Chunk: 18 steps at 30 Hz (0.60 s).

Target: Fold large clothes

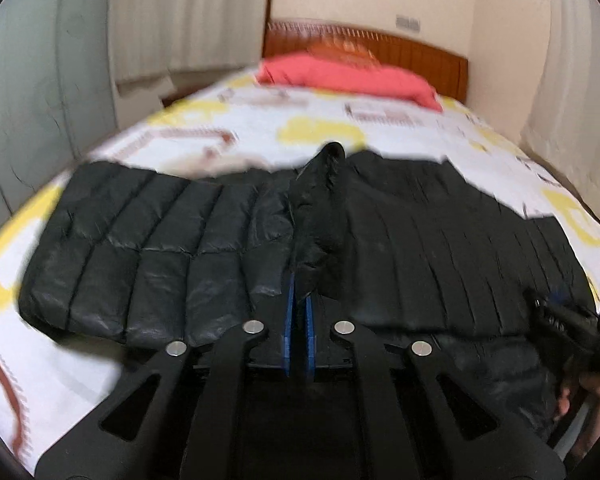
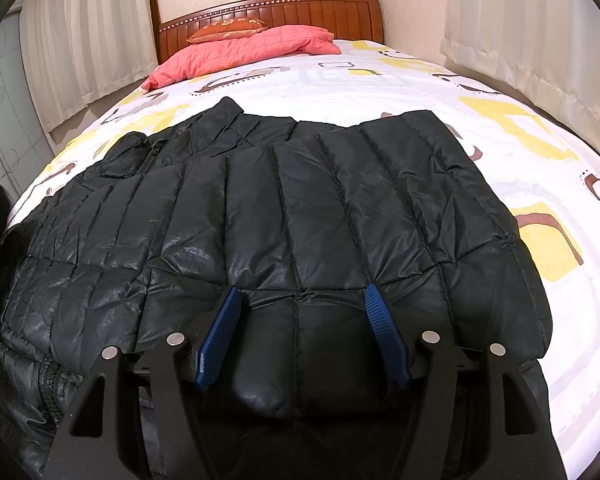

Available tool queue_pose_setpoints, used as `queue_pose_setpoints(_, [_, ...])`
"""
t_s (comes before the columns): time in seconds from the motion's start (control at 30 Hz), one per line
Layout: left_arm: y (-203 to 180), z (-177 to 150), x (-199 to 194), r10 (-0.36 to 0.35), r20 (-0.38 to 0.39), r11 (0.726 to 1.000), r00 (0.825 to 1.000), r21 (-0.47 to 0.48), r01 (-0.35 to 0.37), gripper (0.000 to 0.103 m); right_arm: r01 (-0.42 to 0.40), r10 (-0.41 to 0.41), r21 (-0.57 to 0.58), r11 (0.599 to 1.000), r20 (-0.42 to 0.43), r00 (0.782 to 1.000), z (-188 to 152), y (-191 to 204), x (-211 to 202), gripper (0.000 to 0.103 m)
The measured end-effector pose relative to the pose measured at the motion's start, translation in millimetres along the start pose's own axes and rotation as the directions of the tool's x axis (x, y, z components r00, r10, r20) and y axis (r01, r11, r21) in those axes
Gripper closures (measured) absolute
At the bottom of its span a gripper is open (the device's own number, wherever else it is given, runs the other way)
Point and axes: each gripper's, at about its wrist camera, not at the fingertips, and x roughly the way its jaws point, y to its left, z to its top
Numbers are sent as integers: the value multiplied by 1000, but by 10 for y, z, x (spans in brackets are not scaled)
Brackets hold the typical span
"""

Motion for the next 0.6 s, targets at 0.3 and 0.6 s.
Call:
queue_pose_setpoints(0.3, [100, -128, -430, -27, 44, 1000, 999, -6, 27, 49, 36, -35, -40, 999, 7, 999, 53, 164, -128, 25])
queue_pose_setpoints(0.6, [987, -112, -765, 98, 70, 989, 993, -119, -89, 42, -121, 125, -122, 985, 25, 992, 46, 1075, -545, 25])
